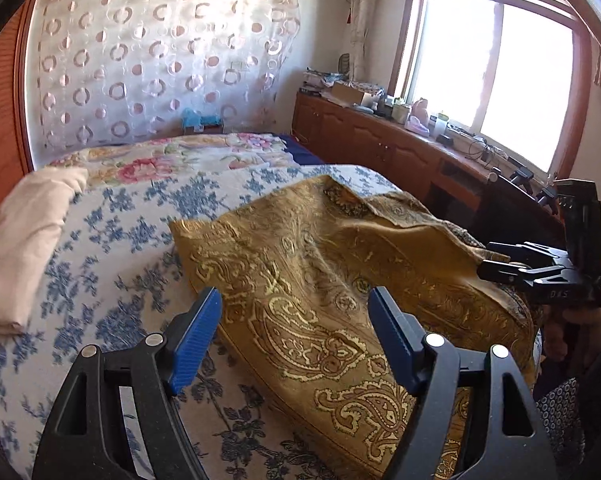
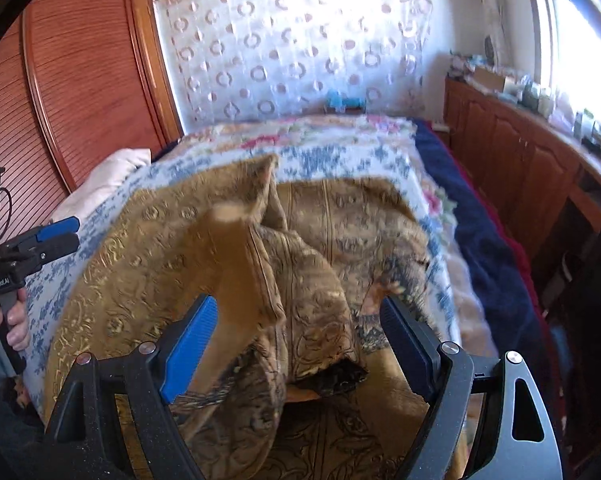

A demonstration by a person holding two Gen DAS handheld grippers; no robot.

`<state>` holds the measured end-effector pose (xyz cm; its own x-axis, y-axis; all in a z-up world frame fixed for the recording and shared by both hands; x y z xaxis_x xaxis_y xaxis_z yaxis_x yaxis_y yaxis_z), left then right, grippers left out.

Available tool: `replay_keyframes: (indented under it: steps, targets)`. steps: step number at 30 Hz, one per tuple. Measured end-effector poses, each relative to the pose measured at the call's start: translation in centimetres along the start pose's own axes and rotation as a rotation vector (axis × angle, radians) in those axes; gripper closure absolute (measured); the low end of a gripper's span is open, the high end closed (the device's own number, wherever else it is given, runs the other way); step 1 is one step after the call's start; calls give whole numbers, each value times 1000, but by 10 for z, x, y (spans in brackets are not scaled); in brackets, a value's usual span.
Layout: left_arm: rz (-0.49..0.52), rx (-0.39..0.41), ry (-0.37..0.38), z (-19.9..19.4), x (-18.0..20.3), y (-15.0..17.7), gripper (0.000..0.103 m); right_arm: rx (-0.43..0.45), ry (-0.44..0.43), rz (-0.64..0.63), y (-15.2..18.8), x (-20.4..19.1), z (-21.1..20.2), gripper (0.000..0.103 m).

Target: Fold small clothes

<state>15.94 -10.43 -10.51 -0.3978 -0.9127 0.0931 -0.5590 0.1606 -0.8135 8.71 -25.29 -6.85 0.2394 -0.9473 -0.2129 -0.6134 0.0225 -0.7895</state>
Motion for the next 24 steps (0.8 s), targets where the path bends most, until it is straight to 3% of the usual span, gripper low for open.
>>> replay_keyframes:
  steps: [4,7,10,12,18,24]
  targets:
    - [-19,-30,19,7,2,10,27,-29,-28,8,-2,0,9,26]
    - [-16,-34,12,8,3,12,27,-41,-26,-3,-6,-3,15,40]
    - [-17,-32,18,7,4,12,27,-49,-25,-26,-9,-9,17,65]
    - [-16,-22,26,5,6,12,27,-42,-24,-55,-10,-15,17,95]
    - [-8,-15,25,-1,8,12,27,93,-6,-109,-21,-25,-13,98]
    - [5,-14,22,-4,12,13,27,176,102,-98,-18,3,-54,98]
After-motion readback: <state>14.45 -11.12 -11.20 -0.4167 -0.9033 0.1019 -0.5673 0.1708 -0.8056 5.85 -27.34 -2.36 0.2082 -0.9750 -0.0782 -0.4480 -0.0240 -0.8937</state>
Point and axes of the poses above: each gripper's, at about its wrist camera, not at the fingertips, and z roughly the way its jaws point, x to its right, y to its underside, the point moved 9 cm from there along z, roughly the way its jaws point, and after that the axes turned 7 degrees about z, right-handed, at the moved point
